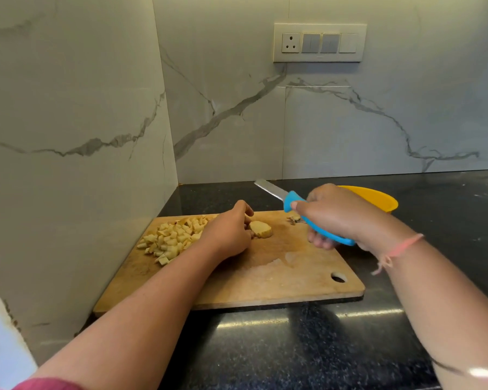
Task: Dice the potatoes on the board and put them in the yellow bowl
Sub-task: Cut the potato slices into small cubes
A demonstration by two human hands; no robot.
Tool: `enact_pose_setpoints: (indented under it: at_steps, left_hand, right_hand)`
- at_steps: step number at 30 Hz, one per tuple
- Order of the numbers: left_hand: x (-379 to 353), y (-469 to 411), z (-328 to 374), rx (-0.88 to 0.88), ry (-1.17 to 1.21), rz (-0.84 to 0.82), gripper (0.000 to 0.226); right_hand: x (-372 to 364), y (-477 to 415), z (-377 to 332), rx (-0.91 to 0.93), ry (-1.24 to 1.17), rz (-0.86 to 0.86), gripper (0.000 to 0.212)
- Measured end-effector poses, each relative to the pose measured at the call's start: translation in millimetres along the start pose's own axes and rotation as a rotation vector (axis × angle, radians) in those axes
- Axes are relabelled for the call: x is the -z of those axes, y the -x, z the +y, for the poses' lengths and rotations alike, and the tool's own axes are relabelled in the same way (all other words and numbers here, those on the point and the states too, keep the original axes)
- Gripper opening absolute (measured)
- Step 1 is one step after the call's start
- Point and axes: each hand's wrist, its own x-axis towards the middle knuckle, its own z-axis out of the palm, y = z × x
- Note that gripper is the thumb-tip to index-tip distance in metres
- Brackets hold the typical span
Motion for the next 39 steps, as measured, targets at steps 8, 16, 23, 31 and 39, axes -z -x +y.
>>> enact_pose_setpoints:
  at_steps: [8,16,23,31,39]
  left_hand:
    - [2,-8,0,-0.064,-0.069,-0.101,0.043]
    - [6,-10,1,-0.058,-0.070,-0.094,0.048]
    - [5,-8,4,-0.037,-0.131,-0.072,0.058]
    - [4,-4,5,-0.043,-0.278,-0.065,0.048]
    - [4,-7,4,0.010,-0.239,-0.055,0.052]
  right_hand:
    - [-45,-69,2,-0.190,-0.387,-0.098,0.042]
    - [-44,-76,15,-0.182,-0.547,-0.132,0.042]
    - [-46,-71,15,-0.065,-0.489,-0.142,0.038]
    - [-46,-72,16,-0.036,-0.500,-0.110,0.036]
    - [-44,-72,19,-0.274,-0.669,-0.063,0.038]
